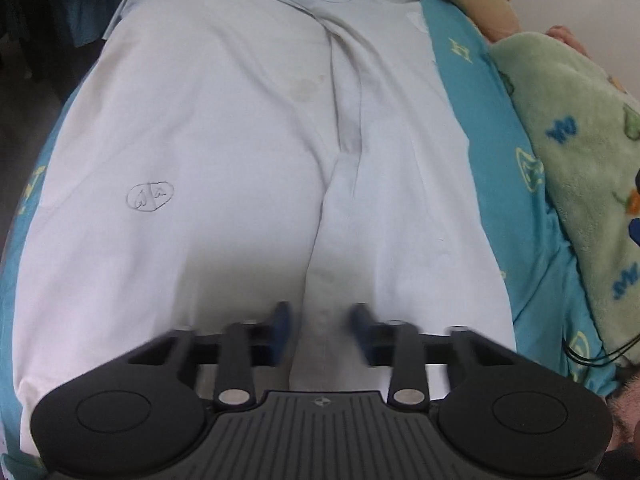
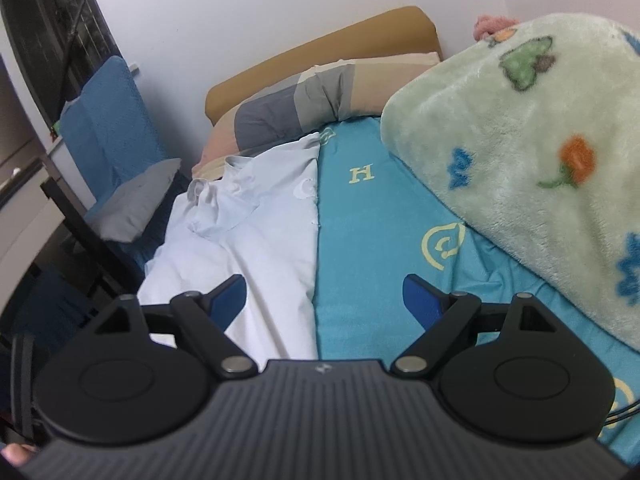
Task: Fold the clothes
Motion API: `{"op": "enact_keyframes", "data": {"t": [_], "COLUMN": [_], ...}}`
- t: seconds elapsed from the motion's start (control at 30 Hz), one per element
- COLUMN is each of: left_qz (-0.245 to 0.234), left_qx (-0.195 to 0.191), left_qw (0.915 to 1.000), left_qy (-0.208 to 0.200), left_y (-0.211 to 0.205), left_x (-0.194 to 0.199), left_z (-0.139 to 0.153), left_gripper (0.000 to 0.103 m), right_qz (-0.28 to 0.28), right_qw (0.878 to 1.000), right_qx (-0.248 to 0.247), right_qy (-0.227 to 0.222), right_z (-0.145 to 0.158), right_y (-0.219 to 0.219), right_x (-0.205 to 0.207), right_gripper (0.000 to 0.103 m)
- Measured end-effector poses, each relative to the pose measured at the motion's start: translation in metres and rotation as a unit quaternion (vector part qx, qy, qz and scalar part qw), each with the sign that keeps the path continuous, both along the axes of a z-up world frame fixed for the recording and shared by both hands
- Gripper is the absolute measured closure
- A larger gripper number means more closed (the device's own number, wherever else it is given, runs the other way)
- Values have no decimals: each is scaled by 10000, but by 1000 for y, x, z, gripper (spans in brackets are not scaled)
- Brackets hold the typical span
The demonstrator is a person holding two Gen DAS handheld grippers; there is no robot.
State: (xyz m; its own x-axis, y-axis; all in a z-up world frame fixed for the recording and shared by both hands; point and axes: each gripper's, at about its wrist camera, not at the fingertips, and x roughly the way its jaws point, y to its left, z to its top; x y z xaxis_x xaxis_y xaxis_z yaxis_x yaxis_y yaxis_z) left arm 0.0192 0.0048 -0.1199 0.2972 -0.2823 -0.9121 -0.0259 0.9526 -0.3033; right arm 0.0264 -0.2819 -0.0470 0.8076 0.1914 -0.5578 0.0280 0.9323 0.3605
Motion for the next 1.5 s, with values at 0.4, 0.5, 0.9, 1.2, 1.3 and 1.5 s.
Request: {"op": "enact_keyframes", "data": {"t": [0.4,0.5,0.9,1.2,1.3,1.5], "left_qz": [84,-85,-62,-147,-226,-361], "left_qx": [1233,1313,1337,1123,1061,1093], "left_qw": [9903,9872,9576,9408,9411,9343], "left_qy": [-637,-905,-2549,-3195,-3202,-3375], "left_y": [-1,-10,-33,-44,-39,-30], "left_x": [-27,-31,-18,-12,-18,-28], "left_z": [31,38,114,113,106,112], "left_gripper": [95,77,10,0,0,0], "right_qz": [46,138,171,123,140,239], "right_qw": [9998,9995,9966,9936,9931,9915], "right_qx": [-187,-236,-84,-123,-212,-436], "right_qy": [-108,-172,-808,-1115,-1148,-1200], "right_z": [3,5,28,37,38,39], "right_y": [5,9,14,13,16,27], "right_x": [-1,-3,-21,-30,-32,-33], "right_gripper": [16,16,16,16,16,16]}}
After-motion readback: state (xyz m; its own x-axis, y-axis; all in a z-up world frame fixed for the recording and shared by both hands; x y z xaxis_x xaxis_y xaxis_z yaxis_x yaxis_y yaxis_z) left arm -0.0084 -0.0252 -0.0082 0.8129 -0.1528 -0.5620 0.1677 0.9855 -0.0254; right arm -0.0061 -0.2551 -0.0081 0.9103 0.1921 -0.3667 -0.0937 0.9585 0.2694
